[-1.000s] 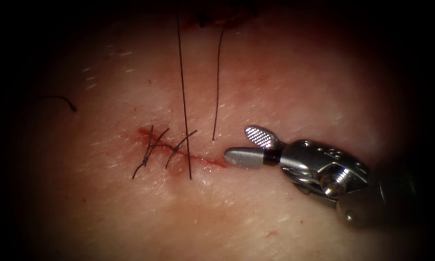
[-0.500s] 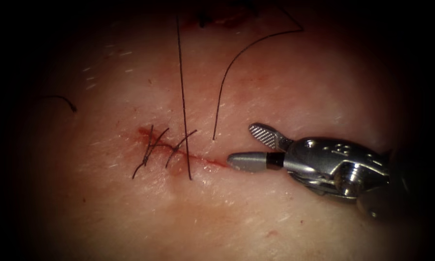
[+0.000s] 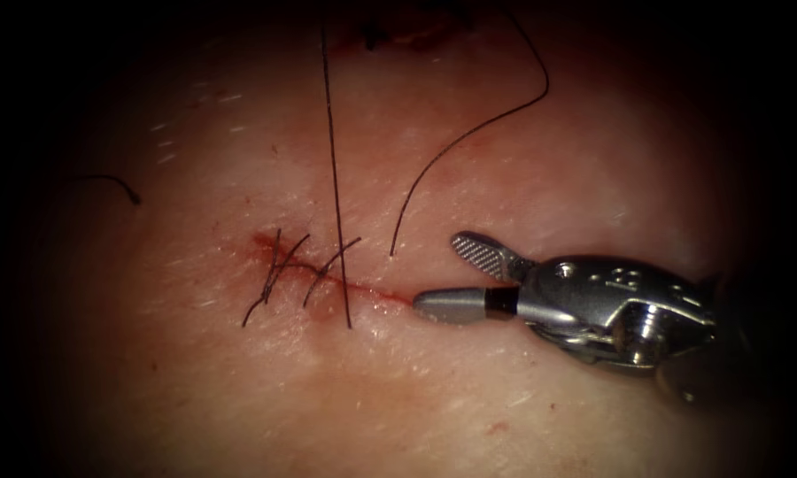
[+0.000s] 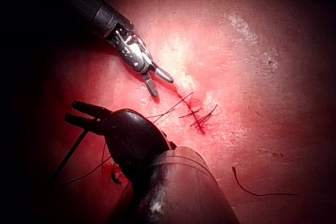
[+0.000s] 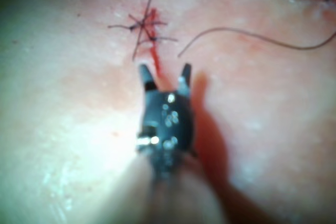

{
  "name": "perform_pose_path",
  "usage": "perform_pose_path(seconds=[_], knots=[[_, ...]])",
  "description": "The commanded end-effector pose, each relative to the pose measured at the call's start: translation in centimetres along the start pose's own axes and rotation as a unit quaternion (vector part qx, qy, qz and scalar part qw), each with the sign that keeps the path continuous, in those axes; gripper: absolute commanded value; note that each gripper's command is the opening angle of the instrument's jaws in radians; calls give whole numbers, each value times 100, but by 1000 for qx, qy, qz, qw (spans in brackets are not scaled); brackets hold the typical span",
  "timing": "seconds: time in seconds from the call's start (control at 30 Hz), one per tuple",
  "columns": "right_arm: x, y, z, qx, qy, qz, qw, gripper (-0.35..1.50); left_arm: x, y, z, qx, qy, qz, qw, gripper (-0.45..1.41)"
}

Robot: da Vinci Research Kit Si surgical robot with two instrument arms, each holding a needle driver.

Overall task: Wound Closure
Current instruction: Use the right gripper to pull the suture through the incision until a short tail remains

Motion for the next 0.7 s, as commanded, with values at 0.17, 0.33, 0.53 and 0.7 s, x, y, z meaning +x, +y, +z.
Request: perform_pose_path(seconds=[0.17, 0.33, 0.53, 0.7], knots=[[12, -41, 3, 50, -59, -94, 993, 121, -47, 54, 3, 4, 2, -6, 1000, -45], [17, -61, 11, 59, -74, -128, 987, 118, -81, 67, 2, 5, 4, -12, 1000, -45], [17, -71, 33, 44, -73, -169, 982, 94, -89, 59, 0, 6, 3, -10, 1000, -45], [7, -67, 55, 31, -74, -185, 979, 83, -82, 60, 1, 7, 2, -13, 1000, -45]])
